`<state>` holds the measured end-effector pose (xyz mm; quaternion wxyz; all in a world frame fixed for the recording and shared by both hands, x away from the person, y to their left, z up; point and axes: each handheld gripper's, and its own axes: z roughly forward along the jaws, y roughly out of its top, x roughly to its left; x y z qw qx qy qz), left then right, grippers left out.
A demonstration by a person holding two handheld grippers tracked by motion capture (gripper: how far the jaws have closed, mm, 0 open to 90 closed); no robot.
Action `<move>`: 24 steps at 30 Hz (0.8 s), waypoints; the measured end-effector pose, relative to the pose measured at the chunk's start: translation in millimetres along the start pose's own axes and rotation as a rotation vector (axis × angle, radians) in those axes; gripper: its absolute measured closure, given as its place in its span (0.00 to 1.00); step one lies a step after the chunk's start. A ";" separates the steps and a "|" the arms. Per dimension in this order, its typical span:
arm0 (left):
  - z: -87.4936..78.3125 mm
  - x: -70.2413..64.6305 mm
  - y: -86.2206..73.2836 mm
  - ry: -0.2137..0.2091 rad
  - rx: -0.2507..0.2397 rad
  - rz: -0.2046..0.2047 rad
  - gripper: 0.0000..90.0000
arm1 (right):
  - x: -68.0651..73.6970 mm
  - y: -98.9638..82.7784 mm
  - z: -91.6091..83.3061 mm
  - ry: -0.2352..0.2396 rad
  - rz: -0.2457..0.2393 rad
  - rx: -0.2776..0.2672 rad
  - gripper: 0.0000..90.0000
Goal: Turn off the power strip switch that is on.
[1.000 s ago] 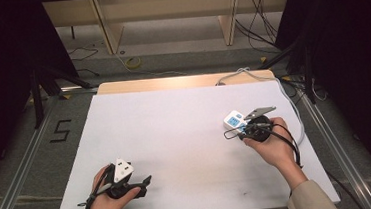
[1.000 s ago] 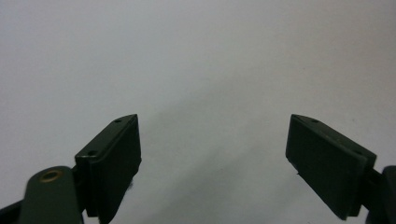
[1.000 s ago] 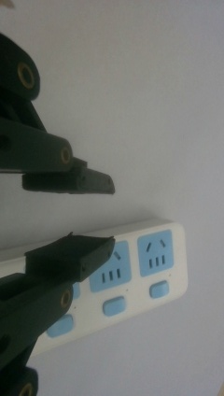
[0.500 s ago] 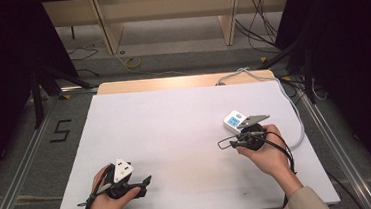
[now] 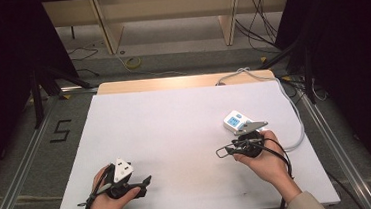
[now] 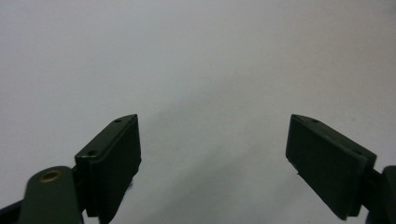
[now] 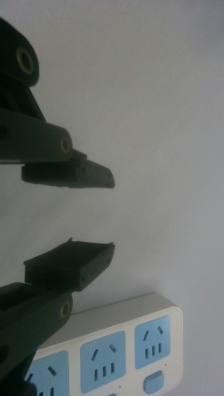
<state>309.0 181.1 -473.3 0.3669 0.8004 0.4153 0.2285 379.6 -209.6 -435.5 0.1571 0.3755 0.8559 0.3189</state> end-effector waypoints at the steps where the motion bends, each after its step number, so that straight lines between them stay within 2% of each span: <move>1: 0.0 0.0 0.0 0.000 0.000 -0.001 0.20 | 0.9 -0.8 -0.2 0.002 -0.004 -0.008 0.69; 8: 0.4 0.0 -0.3 -0.001 0.002 -0.001 0.20 | 9.6 -9.3 0.6 0.042 -0.018 -0.047 0.69; 12: 0.2 0.0 -0.3 -0.003 0.007 0.003 0.20 | 13.4 -12.7 0.7 0.049 -0.033 -0.072 0.68; 24: 0.7 -0.4 -0.9 -0.004 0.012 0.007 0.19 | 17.3 -24.2 -0.1 0.071 -0.030 -0.125 0.64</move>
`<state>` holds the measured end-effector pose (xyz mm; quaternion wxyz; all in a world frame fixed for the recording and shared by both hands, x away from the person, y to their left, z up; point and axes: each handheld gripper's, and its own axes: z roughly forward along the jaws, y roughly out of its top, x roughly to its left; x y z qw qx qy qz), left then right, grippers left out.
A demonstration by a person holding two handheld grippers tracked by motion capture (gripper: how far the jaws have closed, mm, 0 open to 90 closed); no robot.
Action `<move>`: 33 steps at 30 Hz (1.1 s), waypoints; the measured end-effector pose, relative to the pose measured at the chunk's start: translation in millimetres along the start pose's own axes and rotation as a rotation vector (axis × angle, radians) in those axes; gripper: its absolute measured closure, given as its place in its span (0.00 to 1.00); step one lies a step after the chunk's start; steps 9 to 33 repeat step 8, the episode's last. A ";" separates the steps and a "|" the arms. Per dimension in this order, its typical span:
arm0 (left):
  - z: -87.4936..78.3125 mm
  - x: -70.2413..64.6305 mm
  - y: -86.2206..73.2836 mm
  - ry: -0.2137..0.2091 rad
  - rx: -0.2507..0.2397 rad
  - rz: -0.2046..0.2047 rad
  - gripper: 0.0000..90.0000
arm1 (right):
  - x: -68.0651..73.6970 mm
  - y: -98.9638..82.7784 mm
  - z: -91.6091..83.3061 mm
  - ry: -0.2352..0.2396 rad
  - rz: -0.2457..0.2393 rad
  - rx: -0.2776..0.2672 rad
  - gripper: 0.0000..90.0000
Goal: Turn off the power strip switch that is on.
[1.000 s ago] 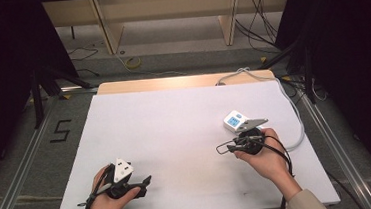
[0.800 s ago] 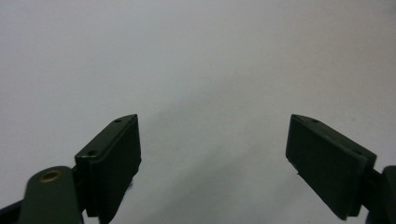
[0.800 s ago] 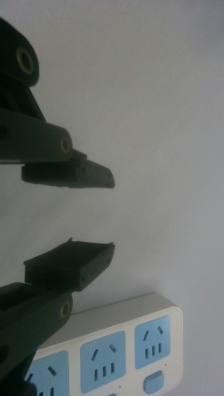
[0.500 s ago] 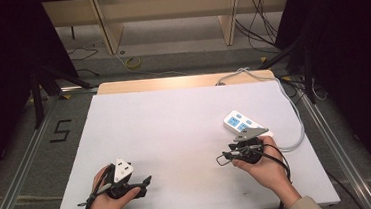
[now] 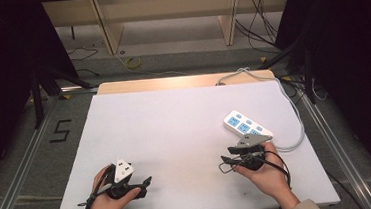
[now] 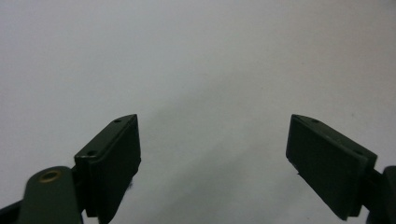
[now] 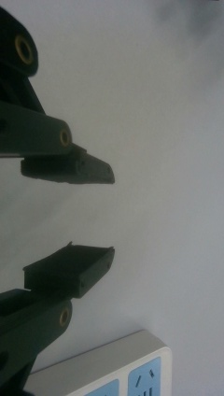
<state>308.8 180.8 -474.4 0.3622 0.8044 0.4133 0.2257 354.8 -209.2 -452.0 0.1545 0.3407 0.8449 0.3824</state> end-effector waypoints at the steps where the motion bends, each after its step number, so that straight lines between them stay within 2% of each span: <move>1: 0.0 0.0 0.0 0.000 0.000 -0.001 0.19 | 0.4 -0.2 -0.7 0.001 -0.001 -0.002 0.64; 7: 1.4 0.7 -0.3 -0.007 0.006 -0.004 0.19 | 0.0 -3.6 -1.3 -0.001 -0.013 -0.025 0.60; 33: 1.4 0.7 -0.3 -0.007 0.006 -0.004 0.19 | 0.0 -3.6 -1.3 -0.001 -0.013 -0.025 0.60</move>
